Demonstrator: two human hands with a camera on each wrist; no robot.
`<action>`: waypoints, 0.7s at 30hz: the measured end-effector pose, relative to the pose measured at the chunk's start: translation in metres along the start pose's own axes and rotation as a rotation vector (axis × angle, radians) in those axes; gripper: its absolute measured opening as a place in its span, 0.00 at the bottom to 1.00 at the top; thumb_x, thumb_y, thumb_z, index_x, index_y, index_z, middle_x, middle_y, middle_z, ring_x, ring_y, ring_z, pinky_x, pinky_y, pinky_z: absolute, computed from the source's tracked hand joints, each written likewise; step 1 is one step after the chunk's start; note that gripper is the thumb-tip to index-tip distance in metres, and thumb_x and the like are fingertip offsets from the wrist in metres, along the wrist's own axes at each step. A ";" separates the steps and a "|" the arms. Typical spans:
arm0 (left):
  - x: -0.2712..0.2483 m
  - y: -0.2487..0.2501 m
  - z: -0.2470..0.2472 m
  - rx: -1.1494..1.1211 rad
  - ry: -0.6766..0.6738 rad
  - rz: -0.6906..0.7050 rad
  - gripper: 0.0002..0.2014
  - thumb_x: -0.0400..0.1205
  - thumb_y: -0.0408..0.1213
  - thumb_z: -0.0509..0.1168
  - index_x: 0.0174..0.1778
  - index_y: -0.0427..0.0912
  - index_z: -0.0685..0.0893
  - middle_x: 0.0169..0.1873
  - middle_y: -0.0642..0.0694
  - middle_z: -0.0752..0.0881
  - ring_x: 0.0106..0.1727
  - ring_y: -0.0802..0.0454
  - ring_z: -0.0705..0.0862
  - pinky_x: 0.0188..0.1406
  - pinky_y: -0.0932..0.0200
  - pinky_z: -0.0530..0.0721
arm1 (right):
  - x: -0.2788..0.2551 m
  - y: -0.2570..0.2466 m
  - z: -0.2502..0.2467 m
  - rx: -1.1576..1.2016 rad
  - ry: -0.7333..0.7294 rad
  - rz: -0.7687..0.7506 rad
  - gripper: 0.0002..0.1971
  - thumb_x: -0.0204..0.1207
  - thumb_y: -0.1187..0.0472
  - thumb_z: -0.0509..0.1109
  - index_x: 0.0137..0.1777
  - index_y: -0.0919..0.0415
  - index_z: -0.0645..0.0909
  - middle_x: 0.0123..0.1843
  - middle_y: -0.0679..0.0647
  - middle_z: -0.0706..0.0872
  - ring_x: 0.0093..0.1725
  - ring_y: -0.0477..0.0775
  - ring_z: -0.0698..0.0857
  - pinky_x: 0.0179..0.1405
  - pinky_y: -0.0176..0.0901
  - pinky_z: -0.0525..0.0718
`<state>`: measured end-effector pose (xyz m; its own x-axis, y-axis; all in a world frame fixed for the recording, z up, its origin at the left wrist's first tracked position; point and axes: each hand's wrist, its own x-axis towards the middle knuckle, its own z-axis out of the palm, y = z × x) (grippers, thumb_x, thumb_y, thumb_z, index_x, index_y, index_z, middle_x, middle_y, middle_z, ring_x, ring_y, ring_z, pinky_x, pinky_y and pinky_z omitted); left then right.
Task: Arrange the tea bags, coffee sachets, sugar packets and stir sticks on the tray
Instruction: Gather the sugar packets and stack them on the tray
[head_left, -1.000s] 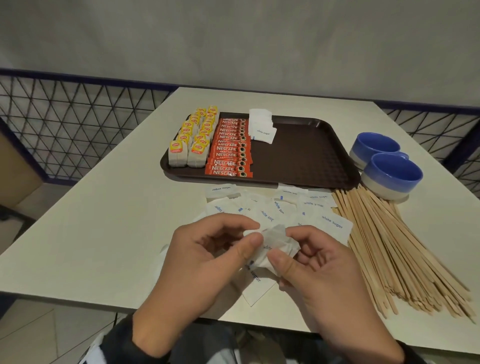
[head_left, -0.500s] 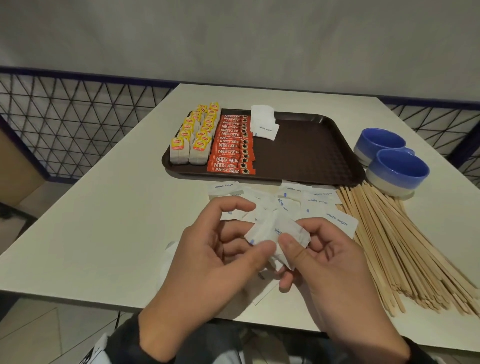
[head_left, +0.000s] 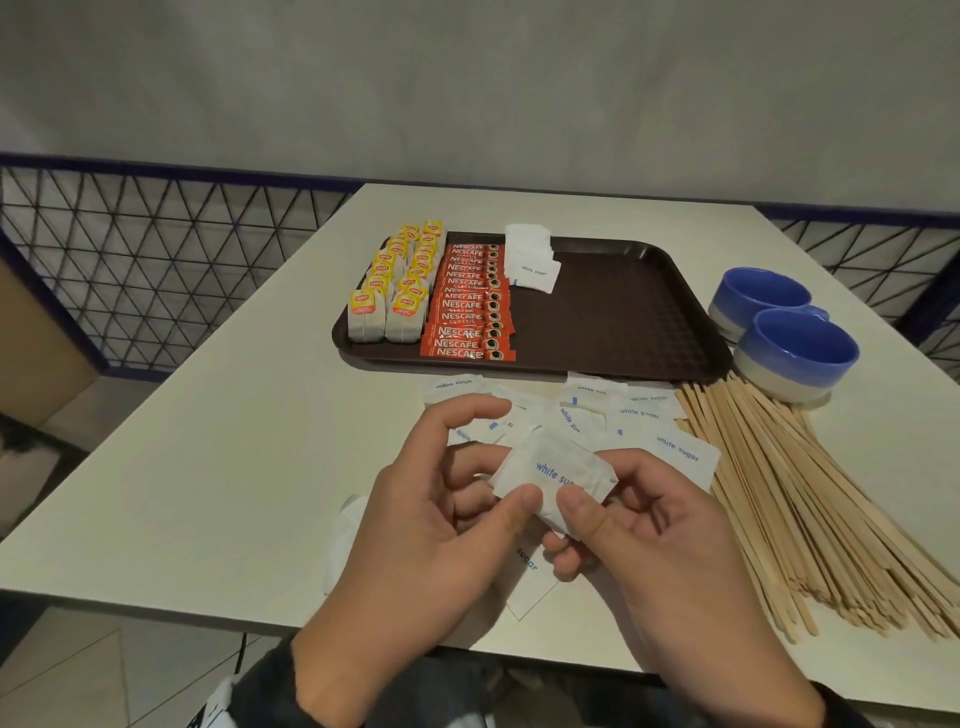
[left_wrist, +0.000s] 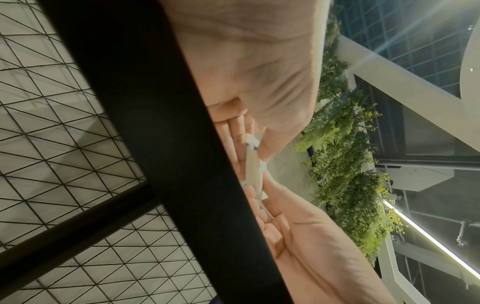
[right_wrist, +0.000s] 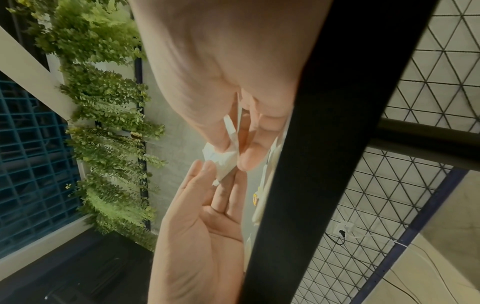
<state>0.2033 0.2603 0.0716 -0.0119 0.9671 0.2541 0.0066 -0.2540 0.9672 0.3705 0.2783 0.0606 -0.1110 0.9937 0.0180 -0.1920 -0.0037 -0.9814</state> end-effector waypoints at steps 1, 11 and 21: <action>0.000 -0.001 0.000 0.012 -0.001 0.005 0.27 0.79 0.24 0.74 0.61 0.64 0.80 0.46 0.48 0.94 0.48 0.45 0.94 0.48 0.54 0.91 | 0.000 0.000 -0.001 0.012 0.009 -0.005 0.08 0.65 0.63 0.79 0.44 0.61 0.90 0.40 0.68 0.90 0.30 0.62 0.86 0.30 0.52 0.86; 0.000 -0.001 0.000 -0.027 -0.011 -0.005 0.24 0.79 0.25 0.73 0.59 0.61 0.82 0.48 0.47 0.95 0.50 0.46 0.94 0.47 0.58 0.91 | -0.001 -0.004 -0.001 0.040 -0.019 0.002 0.08 0.68 0.64 0.77 0.46 0.63 0.92 0.41 0.64 0.92 0.29 0.55 0.84 0.30 0.48 0.84; -0.003 -0.009 -0.001 0.161 -0.007 0.129 0.10 0.78 0.34 0.74 0.50 0.54 0.93 0.41 0.54 0.94 0.43 0.50 0.93 0.45 0.61 0.87 | -0.002 -0.003 -0.002 0.093 0.031 0.022 0.05 0.65 0.63 0.80 0.40 0.63 0.91 0.30 0.65 0.85 0.26 0.59 0.81 0.28 0.48 0.80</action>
<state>0.2020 0.2591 0.0625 0.0059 0.9269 0.3753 0.1672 -0.3710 0.9135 0.3728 0.2763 0.0629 -0.0861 0.9962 -0.0109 -0.2797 -0.0347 -0.9595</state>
